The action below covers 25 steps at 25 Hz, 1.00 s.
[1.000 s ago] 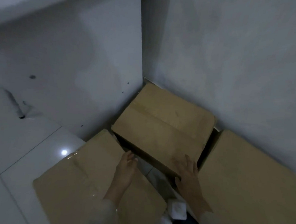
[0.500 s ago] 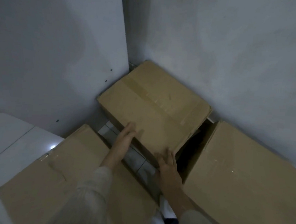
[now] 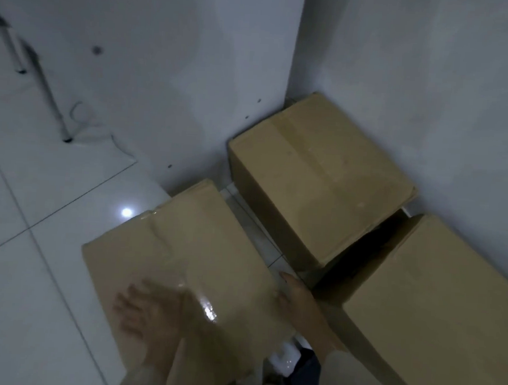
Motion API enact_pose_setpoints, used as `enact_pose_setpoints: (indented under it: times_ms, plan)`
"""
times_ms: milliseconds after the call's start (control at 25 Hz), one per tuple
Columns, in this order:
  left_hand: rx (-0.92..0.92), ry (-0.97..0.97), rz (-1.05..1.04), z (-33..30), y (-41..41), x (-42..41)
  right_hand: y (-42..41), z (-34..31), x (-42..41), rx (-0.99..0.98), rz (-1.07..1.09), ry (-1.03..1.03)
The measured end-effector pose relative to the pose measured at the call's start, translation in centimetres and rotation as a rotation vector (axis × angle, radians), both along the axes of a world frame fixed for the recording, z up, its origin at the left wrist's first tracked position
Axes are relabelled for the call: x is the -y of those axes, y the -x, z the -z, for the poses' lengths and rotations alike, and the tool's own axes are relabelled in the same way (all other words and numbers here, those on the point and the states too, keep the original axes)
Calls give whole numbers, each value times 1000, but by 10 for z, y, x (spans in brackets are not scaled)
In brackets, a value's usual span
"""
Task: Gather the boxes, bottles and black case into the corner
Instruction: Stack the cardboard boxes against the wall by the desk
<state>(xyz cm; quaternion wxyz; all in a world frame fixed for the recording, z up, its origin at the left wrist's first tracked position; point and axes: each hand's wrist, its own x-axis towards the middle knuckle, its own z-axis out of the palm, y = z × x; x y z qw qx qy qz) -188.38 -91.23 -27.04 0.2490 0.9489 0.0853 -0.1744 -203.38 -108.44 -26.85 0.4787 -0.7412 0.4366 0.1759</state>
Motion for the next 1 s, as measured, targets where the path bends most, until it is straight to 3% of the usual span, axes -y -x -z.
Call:
enact_pose_setpoints:
  times_ms: [80, 160, 360, 520, 1000]
  plan:
    - [-175, -16, -246, -3, 4, -35, -4, 1, -9, 36, 95, -140]
    - [-278, 106, -305, -3, 2, -58, -6, 1, -16, 65, 181, -178]
    - [-54, 232, -198, -20, -15, -75, -18, -19, -16, 138, 277, -200]
    - [48, 291, -139, -71, -19, -75, -20, -74, -10, 204, 255, -178]
    - [-45, 298, -77, -293, -3, -4, 2, -308, 78, 260, 174, 7]
